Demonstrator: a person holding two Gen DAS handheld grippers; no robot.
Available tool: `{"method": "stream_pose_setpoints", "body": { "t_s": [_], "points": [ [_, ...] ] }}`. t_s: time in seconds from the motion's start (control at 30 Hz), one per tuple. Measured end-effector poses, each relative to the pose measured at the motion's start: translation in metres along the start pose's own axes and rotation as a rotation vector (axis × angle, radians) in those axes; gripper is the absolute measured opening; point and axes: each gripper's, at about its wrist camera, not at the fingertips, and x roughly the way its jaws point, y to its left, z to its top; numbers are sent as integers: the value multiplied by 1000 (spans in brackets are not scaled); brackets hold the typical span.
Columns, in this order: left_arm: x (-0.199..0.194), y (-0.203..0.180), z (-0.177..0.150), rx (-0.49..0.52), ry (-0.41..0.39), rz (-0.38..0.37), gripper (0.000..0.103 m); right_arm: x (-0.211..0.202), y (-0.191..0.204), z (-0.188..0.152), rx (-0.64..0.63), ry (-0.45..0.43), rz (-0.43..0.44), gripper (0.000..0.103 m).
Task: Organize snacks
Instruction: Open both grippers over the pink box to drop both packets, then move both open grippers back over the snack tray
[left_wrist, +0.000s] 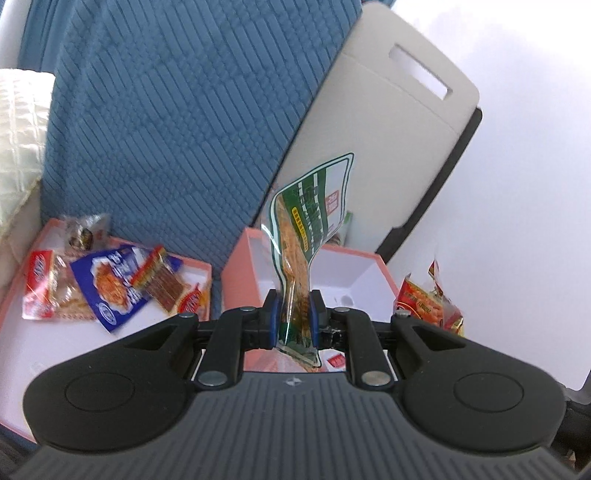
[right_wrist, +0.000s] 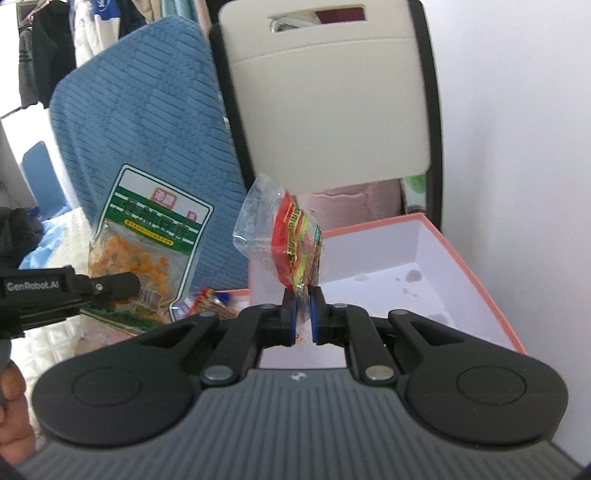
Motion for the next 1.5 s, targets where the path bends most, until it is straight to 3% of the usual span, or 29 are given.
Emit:
{"method": "stream_pose_setpoints", "body": {
  "t_s": [0.4, 0.63, 0.77, 0.83, 0.87, 0.9, 0.97, 1.03, 1.07, 1.5],
  "points": [
    [62, -13, -46, -17, 152, 1, 19, 42, -58, -42, 55, 132, -62, 11],
    [78, -21, -58, 0, 189, 10, 20, 53, -73, -54, 89, 163, -83, 12],
    [77, -22, -58, 11, 178, 12, 21, 59, -77, -56, 103, 175, -86, 14],
    [77, -22, -55, 9, 186, 9, 38, 60, -78, -56, 110, 177, -93, 20],
    [75, -21, -55, 4, 184, 11, 56, 60, -78, -55, 109, 177, -95, 20],
    [72, -21, -54, 3, 171, 13, 62, 60, -78, -54, 109, 174, -94, 20],
    [67, -23, -53, 18, 153, 17, 62, 57, -79, -52, 107, 171, -98, 25],
    [61, -23, -52, 27, 143, 16, 62, 54, -79, -50, 112, 157, -105, 49],
    [58, -23, -52, 30, 137, 15, 62, 53, -78, -49, 114, 148, -103, 51],
    [-2, -23, -40, 68, -14, 44, 62, 11, -45, -29, 49, 29, -20, 50]
  ]
}}
